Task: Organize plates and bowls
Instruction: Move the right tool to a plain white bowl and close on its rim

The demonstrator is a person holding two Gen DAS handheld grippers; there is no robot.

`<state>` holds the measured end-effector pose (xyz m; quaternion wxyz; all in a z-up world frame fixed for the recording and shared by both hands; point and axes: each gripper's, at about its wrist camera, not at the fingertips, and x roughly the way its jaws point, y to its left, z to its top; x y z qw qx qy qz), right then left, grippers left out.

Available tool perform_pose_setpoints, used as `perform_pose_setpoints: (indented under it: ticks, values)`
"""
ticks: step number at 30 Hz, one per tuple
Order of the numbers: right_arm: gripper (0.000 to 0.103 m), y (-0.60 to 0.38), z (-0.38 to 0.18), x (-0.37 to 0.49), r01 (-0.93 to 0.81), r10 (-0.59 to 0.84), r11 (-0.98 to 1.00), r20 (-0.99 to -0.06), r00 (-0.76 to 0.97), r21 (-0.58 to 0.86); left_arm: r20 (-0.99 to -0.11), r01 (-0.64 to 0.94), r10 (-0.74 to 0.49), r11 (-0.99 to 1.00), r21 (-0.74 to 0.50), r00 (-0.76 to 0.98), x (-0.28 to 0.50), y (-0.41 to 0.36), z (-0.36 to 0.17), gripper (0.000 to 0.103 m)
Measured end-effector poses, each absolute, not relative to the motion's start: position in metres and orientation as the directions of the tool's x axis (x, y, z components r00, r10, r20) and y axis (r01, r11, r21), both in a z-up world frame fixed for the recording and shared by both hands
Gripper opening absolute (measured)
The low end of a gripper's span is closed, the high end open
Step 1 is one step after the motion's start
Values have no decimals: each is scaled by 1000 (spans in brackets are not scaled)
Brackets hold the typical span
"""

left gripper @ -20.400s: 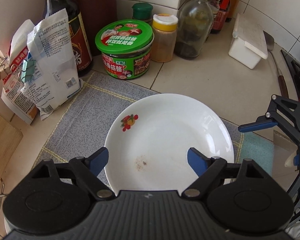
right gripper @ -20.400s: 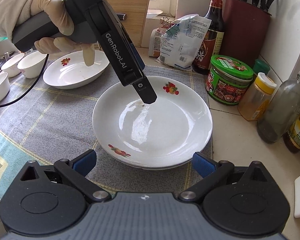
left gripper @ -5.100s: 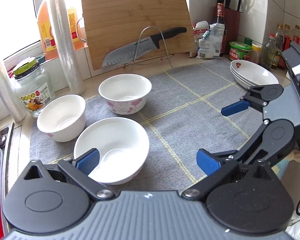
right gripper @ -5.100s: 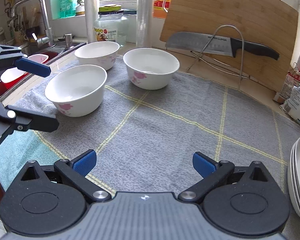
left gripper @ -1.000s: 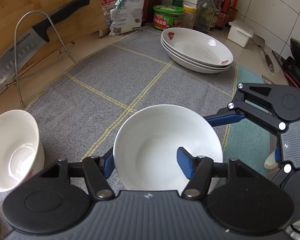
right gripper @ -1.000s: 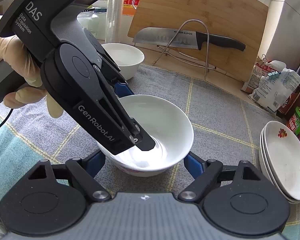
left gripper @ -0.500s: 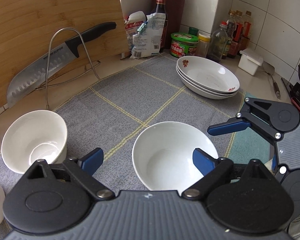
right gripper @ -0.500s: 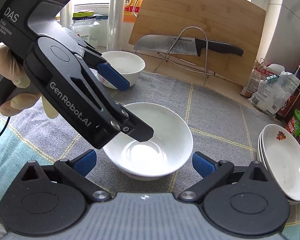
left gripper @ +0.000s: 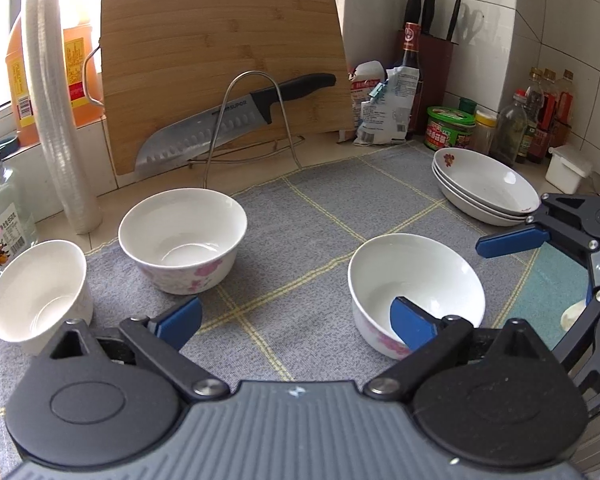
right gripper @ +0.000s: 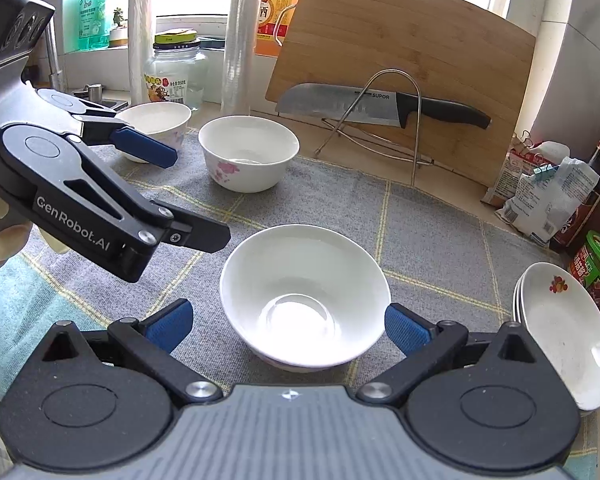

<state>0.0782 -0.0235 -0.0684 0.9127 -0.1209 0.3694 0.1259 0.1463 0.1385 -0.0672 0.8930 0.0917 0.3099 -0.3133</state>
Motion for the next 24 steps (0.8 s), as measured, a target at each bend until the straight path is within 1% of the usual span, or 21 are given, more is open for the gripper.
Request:
perform_pose_setpoints:
  ticks: [7,13,17,24]
  values:
    - [103,-18,-61,82,-336,155,933,-703,694,-126,-585,536,-444,844,-18,679,143,153,-71,100]
    - [103,-16,-57,96,-349,177,932,-714,677,-101,-566,515,-419,857,13,710,141,156,-71,100]
    - [103,-14,-54,108,-355,167,927,-714,680,-122,-554,495,-405,869,14,727,145,159,-71,100]
    - [103,-13,-41,138,-382,200,918,-709,676,-106,-506,420,-337,906,54,794,156,158,-69,101]
